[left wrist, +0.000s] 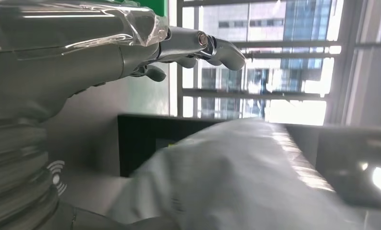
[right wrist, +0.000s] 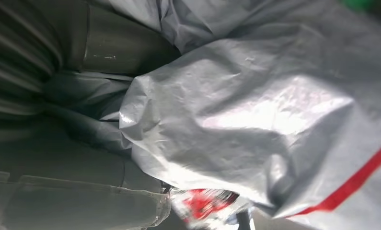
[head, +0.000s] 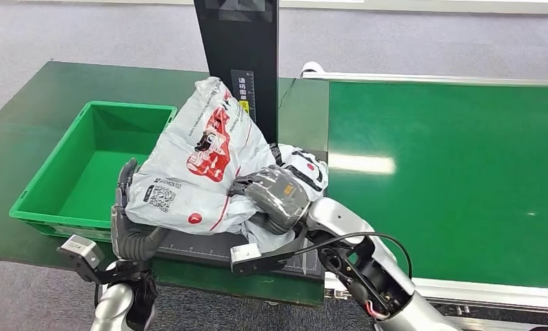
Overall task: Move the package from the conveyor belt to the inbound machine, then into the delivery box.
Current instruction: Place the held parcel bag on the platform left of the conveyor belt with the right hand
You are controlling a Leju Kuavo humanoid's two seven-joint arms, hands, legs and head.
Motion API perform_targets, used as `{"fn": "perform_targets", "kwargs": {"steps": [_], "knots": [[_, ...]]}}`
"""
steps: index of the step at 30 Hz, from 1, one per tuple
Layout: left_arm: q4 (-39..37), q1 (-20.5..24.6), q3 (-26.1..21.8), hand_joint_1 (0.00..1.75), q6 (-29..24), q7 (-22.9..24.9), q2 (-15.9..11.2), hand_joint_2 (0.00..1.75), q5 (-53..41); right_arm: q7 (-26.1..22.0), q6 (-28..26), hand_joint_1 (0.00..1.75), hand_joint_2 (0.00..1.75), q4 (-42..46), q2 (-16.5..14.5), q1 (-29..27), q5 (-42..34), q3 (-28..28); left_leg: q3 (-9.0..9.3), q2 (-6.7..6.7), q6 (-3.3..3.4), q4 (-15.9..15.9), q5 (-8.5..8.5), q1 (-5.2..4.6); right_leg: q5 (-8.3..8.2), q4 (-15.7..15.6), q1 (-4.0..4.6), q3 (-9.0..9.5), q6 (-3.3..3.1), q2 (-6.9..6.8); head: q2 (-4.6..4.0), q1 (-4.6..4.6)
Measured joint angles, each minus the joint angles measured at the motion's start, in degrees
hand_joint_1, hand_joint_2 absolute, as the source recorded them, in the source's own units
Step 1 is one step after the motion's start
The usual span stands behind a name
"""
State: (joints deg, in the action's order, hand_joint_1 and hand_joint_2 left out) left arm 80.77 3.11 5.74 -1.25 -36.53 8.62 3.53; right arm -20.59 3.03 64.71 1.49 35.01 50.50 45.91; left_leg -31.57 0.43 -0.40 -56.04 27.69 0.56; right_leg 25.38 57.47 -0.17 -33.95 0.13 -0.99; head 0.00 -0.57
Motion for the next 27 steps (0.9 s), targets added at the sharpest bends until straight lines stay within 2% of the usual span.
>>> {"fn": "perform_targets", "kwargs": {"steps": [5,9,15,25,26,27], "knots": [[2.2,-0.69,-2.67,0.0,-2.38,0.84,0.25,1.75,0.36,7.84,1.68,1.75,1.75,-11.17,-3.09,5.37,6.61,7.63,0.01,0.05,-0.01,0.0,0.0,0.02,0.0,0.01,0.03,-0.03,-0.02,0.02,0.0,-0.02],[3.81,-1.71,-4.44,0.0,-2.92,1.41,0.66,1.75,0.22,12.54,-0.63,1.75,1.75,-19.39,-5.98,8.32,9.53,11.7,-0.02,0.02,-0.01,0.0,0.0,0.02,0.01,0.01,0.04,-0.05,-0.02,0.01,0.0,0.0],[4.17,-1.87,-5.41,0.0,-3.1,1.54,0.81,1.75,0.19,11.64,-0.27,1.75,1.75,-26.37,-8.36,10.5,9.5,14.49,-0.01,0.0,0.0,0.0,0.0,0.0,0.01,0.01,0.02,-0.04,-0.01,0.01,0.0,0.0],[3.85,-1.76,-5.59,0.0,-2.32,1.59,1.05,1.75,-0.07,8.35,-0.84,1.75,1.75,-32.11,-8.95,10.66,8.92,17.03,0.03,0.01,-0.01,-0.01,0.01,0.01,0.01,0.0,0.02,-0.04,-0.01,0.02,0.0,0.0],[3.76,-1.74,-5.59,0.0,-2.28,1.57,1.07,1.75,-0.11,8.38,-1.22,1.48,1.75,-32.67,-8.97,10.66,8.81,17.12,0.04,0.01,-0.01,-0.01,0.01,0.01,0.01,0.0,0.02,-0.04,-0.01,0.02,0.0,0.01],[3.7,-1.73,-5.59,0.0,-2.24,1.55,1.08,1.75,-0.14,8.53,-1.82,1.06,1.75,-33.19,-8.99,10.64,8.75,17.18,0.04,0.01,-0.01,-0.01,0.01,0.01,0.01,0.0,0.02,-0.03,-0.01,0.02,0.0,0.0]]}}
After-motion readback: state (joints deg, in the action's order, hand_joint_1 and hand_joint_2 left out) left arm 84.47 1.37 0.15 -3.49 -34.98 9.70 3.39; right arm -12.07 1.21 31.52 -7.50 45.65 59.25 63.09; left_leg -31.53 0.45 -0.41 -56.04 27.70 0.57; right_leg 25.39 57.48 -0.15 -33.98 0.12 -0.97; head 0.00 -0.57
